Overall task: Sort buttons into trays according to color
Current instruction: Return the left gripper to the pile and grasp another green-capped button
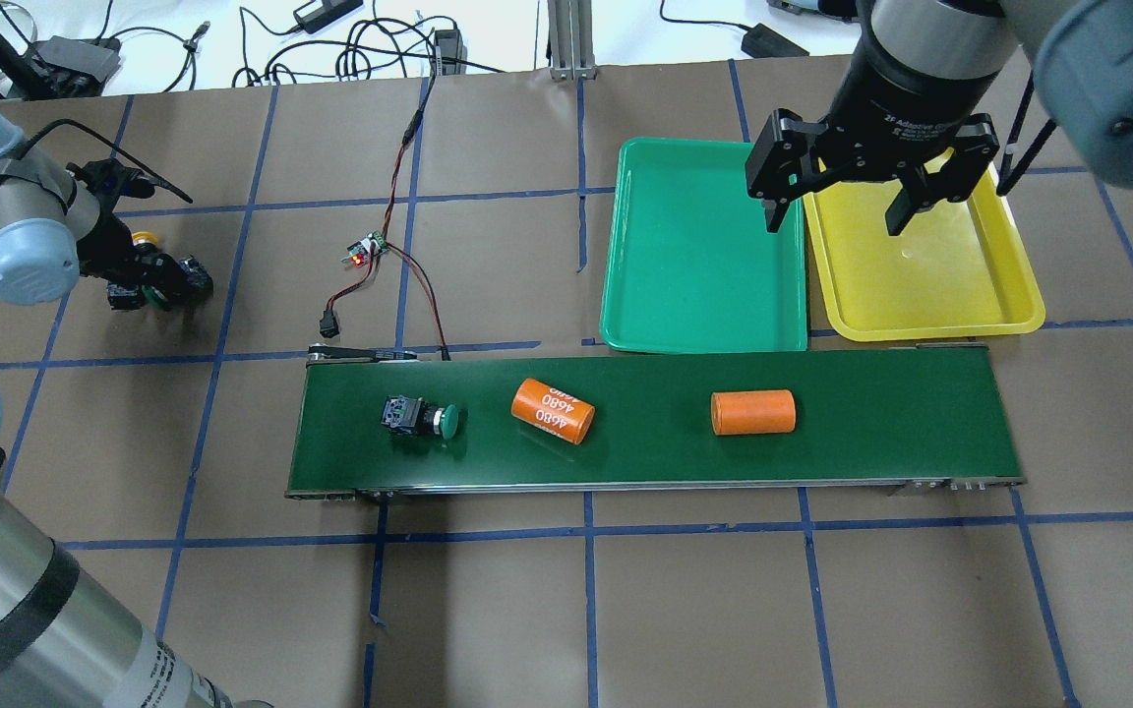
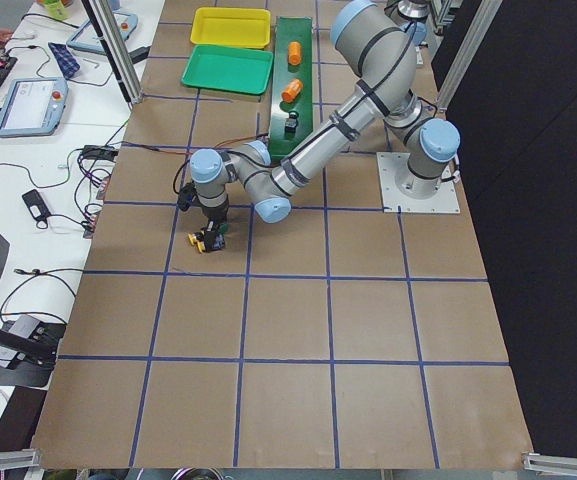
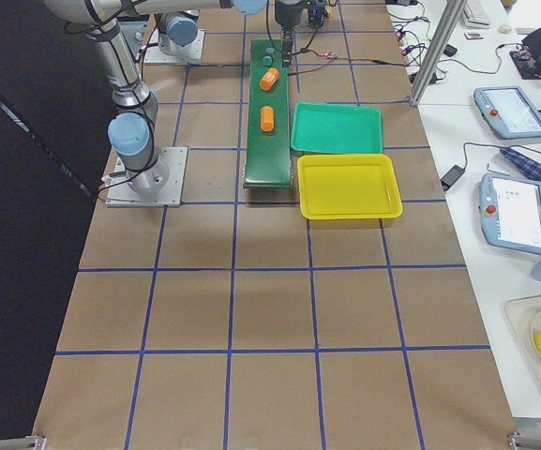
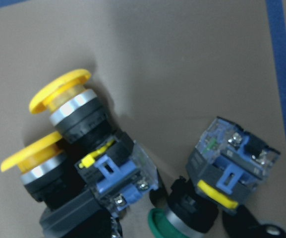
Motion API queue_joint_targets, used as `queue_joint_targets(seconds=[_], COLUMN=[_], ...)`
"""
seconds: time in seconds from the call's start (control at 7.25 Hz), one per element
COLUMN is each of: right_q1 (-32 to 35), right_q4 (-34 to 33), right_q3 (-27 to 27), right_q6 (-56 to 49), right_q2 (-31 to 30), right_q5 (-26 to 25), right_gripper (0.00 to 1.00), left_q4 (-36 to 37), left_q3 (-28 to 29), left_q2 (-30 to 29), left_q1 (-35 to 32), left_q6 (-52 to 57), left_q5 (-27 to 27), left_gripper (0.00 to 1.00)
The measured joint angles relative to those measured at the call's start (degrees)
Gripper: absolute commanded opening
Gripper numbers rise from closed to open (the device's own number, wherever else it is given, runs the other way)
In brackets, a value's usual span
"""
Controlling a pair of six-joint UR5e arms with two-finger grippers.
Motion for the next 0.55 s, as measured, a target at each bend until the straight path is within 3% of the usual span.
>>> queue_joint_targets(seconds=[0.55], right_q1=[-0.02], right_q4=[0.05], right_q3=[0.08], right_q6=[-0.01], right_q2=[0.00], right_q5=[-0.01], right_gripper=[1.00], left_q4=[-0.85], left_q3=[-1.62], left_q2=[2.25], left_q1=[-1.85], left_q6=[-1.02], left_q5=[-3.46], left_gripper=[0.86])
